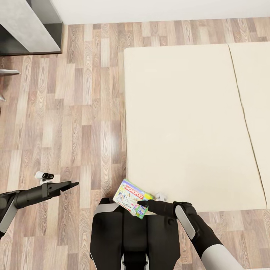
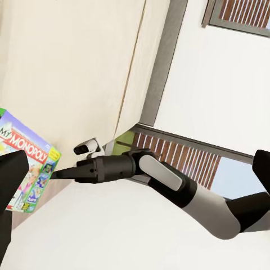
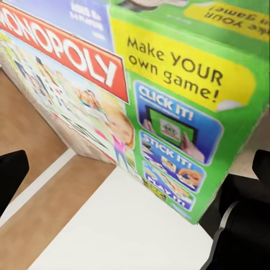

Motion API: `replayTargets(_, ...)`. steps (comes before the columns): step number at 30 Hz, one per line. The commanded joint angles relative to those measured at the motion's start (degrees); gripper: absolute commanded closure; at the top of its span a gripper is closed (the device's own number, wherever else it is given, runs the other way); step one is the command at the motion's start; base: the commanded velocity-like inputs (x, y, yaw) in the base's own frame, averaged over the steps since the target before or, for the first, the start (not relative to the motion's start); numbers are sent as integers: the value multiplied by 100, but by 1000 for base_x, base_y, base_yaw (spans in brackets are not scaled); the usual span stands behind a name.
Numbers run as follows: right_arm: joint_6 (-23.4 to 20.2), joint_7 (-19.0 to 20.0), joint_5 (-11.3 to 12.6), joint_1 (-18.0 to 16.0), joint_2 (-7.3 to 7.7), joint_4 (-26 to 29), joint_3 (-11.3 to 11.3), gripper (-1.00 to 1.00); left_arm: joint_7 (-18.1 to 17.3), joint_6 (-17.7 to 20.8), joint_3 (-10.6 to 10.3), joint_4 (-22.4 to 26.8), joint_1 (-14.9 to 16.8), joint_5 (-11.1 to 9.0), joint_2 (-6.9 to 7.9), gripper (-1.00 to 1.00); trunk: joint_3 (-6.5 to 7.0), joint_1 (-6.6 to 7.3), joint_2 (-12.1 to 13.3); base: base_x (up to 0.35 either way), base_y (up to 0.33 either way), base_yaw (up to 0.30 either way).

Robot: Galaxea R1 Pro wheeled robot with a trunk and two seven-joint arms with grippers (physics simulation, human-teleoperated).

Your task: Put all the toys in the child's room - the three board games (two on the bed and one on the table), the two jigsaw puzzles on the table, and the tennis ball on the table - inside the toy box on the table in the child's room.

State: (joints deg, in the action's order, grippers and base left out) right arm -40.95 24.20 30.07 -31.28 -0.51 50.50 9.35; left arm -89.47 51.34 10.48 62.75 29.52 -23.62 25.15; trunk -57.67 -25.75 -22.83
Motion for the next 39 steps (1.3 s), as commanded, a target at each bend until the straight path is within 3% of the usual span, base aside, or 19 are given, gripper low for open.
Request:
replayTargets(1,-27,6,6,-1,-1,3,-4,-100,-19,61,-2,1,1,-1,1,-100,-5,-4,-9,0,8,0)
replayTargets(39,-25,6,-1,1,7,3,-10,-100,-26,61,4,1,1,0,3,-100,-5,-4,-9,0,0,0)
